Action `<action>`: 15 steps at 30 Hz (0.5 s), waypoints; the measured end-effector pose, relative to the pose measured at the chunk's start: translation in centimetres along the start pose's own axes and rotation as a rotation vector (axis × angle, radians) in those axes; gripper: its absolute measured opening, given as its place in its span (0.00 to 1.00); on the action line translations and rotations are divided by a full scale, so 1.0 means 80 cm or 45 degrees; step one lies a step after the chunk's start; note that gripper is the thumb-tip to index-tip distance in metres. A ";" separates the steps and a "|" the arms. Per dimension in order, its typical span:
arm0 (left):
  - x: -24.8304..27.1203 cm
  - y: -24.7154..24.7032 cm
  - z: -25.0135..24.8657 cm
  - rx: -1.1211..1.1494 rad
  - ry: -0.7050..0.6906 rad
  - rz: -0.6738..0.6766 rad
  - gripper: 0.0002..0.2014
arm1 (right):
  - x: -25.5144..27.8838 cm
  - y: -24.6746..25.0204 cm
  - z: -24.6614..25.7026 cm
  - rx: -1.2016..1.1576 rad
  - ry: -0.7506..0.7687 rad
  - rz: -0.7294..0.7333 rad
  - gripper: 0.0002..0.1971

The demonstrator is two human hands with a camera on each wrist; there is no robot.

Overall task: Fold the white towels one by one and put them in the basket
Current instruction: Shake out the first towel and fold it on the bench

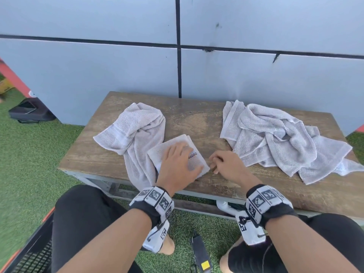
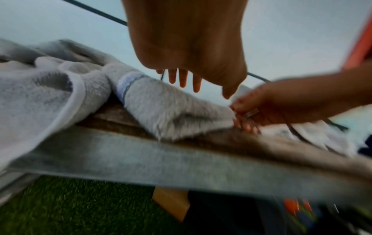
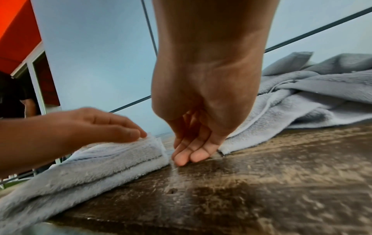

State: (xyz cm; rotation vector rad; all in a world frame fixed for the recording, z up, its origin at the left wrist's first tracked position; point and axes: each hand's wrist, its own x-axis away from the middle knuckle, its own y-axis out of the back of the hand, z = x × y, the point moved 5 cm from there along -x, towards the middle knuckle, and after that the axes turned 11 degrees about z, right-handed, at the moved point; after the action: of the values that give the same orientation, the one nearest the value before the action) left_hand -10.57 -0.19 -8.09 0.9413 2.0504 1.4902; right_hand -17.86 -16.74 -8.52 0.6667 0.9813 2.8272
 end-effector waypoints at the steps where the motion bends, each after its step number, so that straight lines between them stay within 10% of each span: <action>1: 0.005 -0.010 -0.004 -0.095 0.005 0.076 0.40 | 0.002 -0.002 0.001 0.009 0.013 0.033 0.13; 15: -0.001 -0.039 -0.020 0.005 -0.119 0.155 0.36 | 0.012 -0.012 0.007 0.008 0.091 0.052 0.14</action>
State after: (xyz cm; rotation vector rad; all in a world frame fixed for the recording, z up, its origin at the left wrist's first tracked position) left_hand -12.43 -1.86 -10.51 1.1340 1.9618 1.4740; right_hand -18.54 -15.45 -8.37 0.5969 0.9987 2.9031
